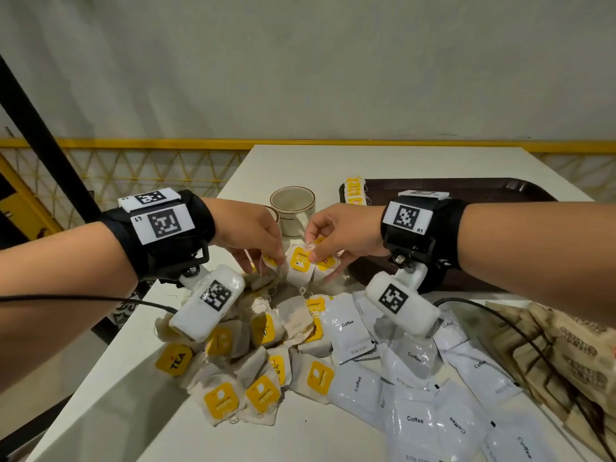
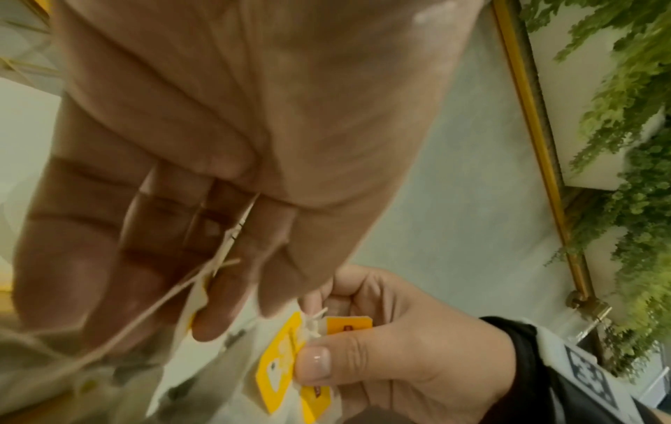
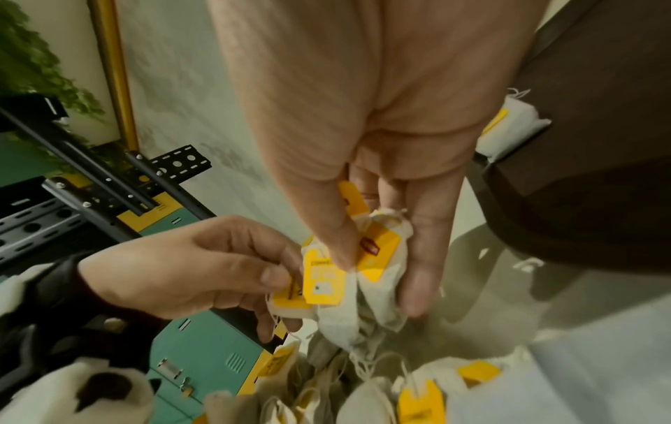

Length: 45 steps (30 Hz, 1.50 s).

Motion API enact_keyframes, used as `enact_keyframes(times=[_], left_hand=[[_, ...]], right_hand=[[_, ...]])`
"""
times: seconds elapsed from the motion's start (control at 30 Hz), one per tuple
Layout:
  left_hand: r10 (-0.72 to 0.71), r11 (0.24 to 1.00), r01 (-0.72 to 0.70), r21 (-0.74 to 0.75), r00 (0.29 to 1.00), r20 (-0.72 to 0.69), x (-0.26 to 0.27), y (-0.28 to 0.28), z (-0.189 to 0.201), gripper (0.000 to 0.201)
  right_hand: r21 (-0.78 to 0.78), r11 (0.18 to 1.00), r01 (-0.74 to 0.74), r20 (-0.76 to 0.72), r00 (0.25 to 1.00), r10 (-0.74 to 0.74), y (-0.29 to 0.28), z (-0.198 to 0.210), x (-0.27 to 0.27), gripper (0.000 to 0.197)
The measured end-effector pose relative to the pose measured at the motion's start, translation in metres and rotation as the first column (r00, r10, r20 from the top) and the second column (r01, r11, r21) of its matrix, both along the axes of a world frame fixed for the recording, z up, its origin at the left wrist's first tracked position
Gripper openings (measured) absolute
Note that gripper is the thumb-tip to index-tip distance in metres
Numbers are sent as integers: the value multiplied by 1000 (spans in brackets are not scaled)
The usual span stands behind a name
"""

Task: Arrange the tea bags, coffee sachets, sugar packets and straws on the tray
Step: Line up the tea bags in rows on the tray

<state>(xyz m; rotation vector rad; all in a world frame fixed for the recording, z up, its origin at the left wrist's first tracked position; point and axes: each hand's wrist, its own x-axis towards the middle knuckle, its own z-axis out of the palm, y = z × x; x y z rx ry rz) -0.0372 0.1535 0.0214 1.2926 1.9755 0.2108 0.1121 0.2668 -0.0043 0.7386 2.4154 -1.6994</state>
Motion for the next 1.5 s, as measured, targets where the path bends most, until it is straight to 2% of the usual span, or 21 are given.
enact_keyframes(times=[0.13, 0.3, 0.47, 0.6, 0.7, 0.8, 0.93, 1.1, 1.2, 1.3, 1.5], left_hand=[[17, 999, -20, 26, 993, 114, 3, 4, -2, 26], [19, 994, -21, 110, 1000, 22, 7, 9, -14, 16], [53, 986, -62, 153, 997, 59, 7, 10, -15, 3], [82, 981, -92, 172, 994, 67, 7, 8, -14, 8], [91, 977, -105, 184, 992, 84, 6, 6, -16, 10], [106, 972, -124, 198, 990, 98, 3, 3, -16, 12], [143, 961, -165, 224, 984, 110, 1, 3, -12, 12], [169, 948, -212, 239, 968, 186, -1, 1, -8, 14], [170, 951, -211, 225, 967, 189, 1, 0, -10, 13], [177, 948, -217, 232, 968, 180, 1, 0, -11, 12], [185, 941, -226, 253, 967, 176, 4, 4, -12, 13]], right_hand=[[-69, 997, 31, 13, 999, -30, -1, -2, 3, 15], [-172, 984, 44, -1, 999, -45, -3, -2, 3, 17], [-156, 984, 83, 83, 994, -71, 2, 0, 8, 35], [-129, 988, 86, 101, 992, -73, 5, -1, 12, 43], [-180, 977, 112, 85, 992, -98, 7, -3, 16, 40], [-138, 982, 128, 85, 989, -117, 10, -3, 19, 37], [-92, 993, 79, 95, 993, -70, 10, 3, 21, 25], [-167, 984, 63, 10, 998, -62, 9, 6, 23, 19], [-127, 987, 100, -26, 994, -105, 10, 3, 21, 20], [-54, 990, 127, -9, 992, -128, 7, -1, 17, 33], [65, 997, 51, 111, 992, -58, -4, -7, 4, 54]])
